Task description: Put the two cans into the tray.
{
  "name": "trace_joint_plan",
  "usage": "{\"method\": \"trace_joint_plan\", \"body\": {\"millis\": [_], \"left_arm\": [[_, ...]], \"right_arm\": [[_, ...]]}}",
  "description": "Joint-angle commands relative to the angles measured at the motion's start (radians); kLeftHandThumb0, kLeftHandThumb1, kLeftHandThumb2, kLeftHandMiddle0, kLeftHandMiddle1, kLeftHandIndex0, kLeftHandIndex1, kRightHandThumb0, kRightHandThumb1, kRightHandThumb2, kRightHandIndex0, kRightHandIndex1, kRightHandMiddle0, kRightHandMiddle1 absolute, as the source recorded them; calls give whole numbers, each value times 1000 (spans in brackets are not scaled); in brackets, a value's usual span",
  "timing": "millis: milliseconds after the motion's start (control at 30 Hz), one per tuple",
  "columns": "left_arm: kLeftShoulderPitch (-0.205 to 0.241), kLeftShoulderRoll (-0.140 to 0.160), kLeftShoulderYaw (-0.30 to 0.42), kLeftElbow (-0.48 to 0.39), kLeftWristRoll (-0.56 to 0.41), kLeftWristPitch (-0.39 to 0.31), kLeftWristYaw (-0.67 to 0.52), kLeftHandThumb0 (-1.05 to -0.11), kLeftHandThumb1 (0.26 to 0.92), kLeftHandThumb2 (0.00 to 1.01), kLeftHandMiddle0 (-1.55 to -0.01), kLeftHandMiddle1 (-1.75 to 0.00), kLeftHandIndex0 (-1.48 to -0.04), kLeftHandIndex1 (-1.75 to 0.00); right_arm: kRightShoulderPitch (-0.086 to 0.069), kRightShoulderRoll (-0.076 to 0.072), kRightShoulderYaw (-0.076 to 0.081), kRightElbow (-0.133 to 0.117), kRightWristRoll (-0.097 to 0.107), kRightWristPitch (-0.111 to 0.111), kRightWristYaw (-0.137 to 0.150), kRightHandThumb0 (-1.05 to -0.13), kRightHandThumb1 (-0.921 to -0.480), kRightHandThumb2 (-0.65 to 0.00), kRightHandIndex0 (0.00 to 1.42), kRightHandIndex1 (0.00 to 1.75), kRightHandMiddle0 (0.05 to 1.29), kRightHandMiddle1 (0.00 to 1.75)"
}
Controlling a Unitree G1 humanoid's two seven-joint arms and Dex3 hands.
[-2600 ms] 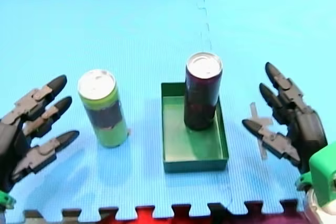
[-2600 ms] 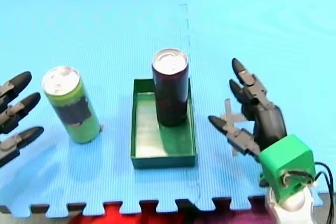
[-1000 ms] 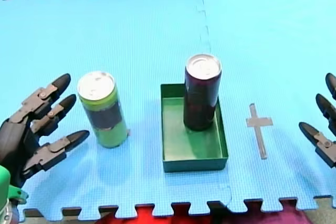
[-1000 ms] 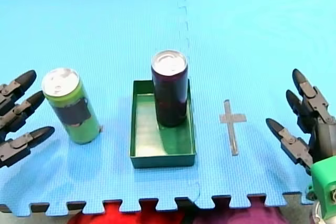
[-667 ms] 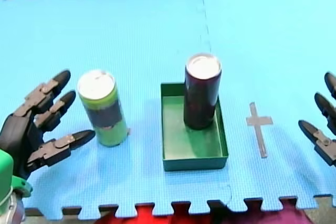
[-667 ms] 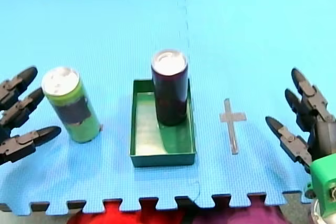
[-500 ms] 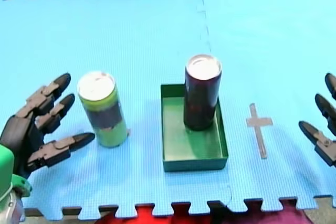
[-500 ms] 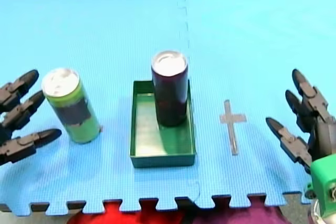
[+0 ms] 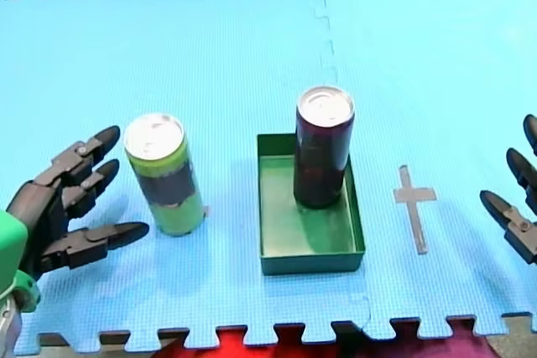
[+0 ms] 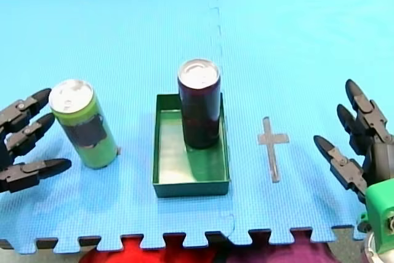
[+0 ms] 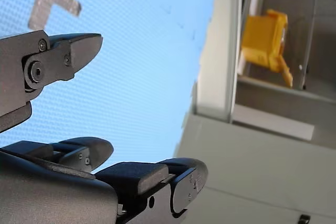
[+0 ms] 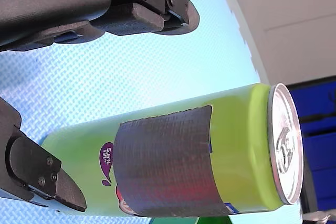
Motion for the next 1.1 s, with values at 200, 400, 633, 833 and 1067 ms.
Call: {"method": "trace_joint_plan", "body": {"millis": [200, 400, 633, 833, 1067], "left_arm": [[-41, -11, -15, 83, 31, -25, 38, -985, 638, 2, -226, 0, -262, 0], [-72, -25, -13, 148, 27, -55, 34, -1021, 644, 3, -229, -2, -263, 0], [-97, -51, -5, 177, 15, -72, 29, -1047, 651, 3, -231, -2, -268, -2], [-126, -59, -3, 224, 20, -92, 28, -1048, 654, 3, -233, -3, -272, -3], [-145, -69, -5, 244, 23, -121, 19, -1048, 657, 4, -228, 0, -267, 0]], "right_arm": [[-1, -1, -5, -8, 15, 5, 8, -1048, -920, -6, 473, 7, 379, 1], [-2, 0, -5, -6, 15, 7, 8, -1048, -920, -5, 471, 6, 377, 0], [0, 1, -5, -5, 11, 8, 5, -1048, -920, -4, 470, 4, 376, 0], [-4, 2, -7, 5, 14, 10, 5, -1048, -920, -4, 470, 3, 375, 0], [-9, 1, -14, 19, 29, 4, 17, -1048, -917, -1, 471, 3, 376, 0]]}}
